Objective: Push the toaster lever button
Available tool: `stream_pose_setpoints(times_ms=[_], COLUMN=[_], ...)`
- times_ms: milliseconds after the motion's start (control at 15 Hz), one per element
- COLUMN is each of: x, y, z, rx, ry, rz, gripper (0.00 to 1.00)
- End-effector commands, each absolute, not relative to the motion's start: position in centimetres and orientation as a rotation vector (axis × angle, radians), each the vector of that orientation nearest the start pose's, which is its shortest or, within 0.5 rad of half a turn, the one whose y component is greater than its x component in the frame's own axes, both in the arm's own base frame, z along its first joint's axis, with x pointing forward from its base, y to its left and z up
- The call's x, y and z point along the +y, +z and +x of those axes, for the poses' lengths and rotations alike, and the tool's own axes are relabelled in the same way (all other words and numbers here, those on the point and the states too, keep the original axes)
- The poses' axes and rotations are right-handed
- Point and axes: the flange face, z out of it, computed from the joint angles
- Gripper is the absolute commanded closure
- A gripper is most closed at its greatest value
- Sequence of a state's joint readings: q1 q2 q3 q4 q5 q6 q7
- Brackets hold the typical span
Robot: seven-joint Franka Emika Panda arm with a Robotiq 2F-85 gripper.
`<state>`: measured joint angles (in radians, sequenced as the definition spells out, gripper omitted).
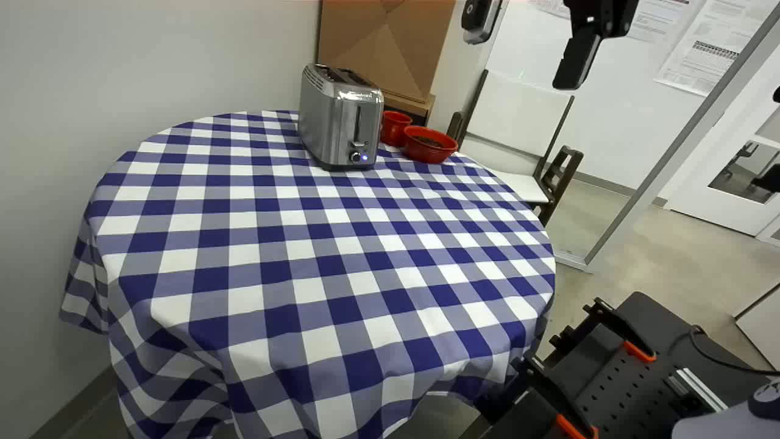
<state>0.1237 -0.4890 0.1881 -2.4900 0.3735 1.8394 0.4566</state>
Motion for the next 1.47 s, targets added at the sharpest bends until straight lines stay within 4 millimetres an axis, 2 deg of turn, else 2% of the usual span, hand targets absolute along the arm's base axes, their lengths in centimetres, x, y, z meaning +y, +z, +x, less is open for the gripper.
stream_pose_setpoints(times_ms=[0,400,533,667,800,1000,1200,1400], x=[14.6,14.9,14.7,13.8,11.9,7.4,2.1,-2.6], y=[44.5,44.7,44.9,45.5,46.0,46.0,45.1,43.3], z=[35.4,35.6,36.2,37.7,39.6,43.1,46.3,49.2], rx=[0.444,0.447,0.463,0.491,0.561,0.733,0.915,1.032], ry=[0.364,0.343,0.266,0.137,-0.009,-0.181,-0.277,-0.299], rz=[-2.9,-2.913,-2.946,-2.979,-2.996,-2.971,-2.954,-2.977], gripper=[0.0,0.0,0.0,0.0,0.0,0.0,0.0,0.0])
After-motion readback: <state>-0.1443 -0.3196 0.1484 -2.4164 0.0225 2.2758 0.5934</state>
